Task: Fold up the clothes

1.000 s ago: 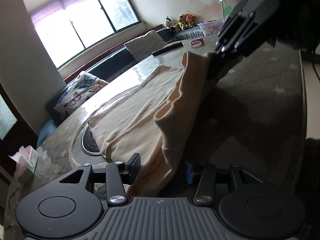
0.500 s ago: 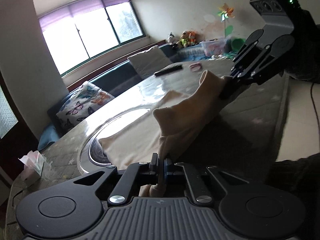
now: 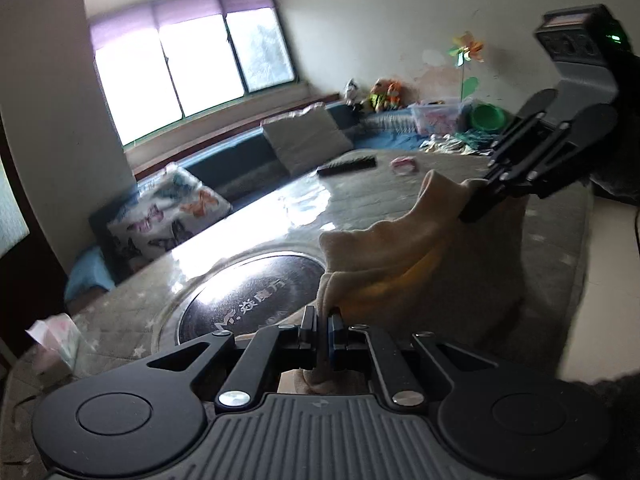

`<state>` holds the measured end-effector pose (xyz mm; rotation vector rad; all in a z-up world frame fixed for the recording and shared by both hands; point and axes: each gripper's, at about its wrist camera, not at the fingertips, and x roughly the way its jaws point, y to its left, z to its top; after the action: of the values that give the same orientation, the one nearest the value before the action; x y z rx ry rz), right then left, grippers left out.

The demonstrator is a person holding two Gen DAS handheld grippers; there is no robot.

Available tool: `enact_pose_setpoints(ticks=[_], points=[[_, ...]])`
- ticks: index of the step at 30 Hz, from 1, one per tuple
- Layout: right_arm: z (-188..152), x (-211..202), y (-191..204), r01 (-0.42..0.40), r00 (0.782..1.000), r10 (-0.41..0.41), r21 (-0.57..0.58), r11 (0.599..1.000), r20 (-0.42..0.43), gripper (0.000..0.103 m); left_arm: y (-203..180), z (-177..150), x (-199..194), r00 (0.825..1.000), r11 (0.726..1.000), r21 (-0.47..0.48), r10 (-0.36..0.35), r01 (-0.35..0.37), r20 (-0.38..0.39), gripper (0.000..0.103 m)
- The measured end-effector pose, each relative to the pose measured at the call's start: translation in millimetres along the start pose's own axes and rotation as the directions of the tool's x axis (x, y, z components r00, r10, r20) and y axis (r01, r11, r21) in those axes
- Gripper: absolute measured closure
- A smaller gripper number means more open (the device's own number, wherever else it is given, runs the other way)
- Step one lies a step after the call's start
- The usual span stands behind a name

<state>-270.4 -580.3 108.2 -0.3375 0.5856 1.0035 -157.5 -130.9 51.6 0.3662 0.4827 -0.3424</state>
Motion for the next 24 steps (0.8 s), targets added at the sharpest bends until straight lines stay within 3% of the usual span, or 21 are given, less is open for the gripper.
enact_pose_setpoints(ticks=[7,12,17,19,24], points=[[16.7,68.6,-51.5,0.058,0.995,-0.054,0.041,0.997,-0.079,0.098,27.7,8.0,87.6,0.995,0.999,-0.051,0.002,-0.007,-0.102,0.097],[3.8,117.3,-75.1,0.108,0.988,-0.092,0.13,0.986,-0.121,0.096,36.2,-6.7,127.3,0.985,0.994,-0.102,0.014,-0.032,-0.17,0.095],[-16.1,143.1,-92.6,0.139,0.985,-0.11,0.24,0.961,-0.132,0.09,45.6,-11.9,134.9,0.983,0.986,-0.155,0.031,-0.059,-0.182,0.091],[-15.5,139.6,-98.0,0.147,0.986,-0.118,0.278,0.949,-0.119,0.085,49.0,-9.6,136.7,0.982,0.984,-0.162,0.045,-0.075,-0.186,0.089],[-6.5,121.8,-103.9,0.191,0.982,-0.178,0.327,0.925,-0.07,0.084,60.6,-2.0,134.2,0.979,0.973,-0.205,0.069,-0.109,-0.19,0.089]])
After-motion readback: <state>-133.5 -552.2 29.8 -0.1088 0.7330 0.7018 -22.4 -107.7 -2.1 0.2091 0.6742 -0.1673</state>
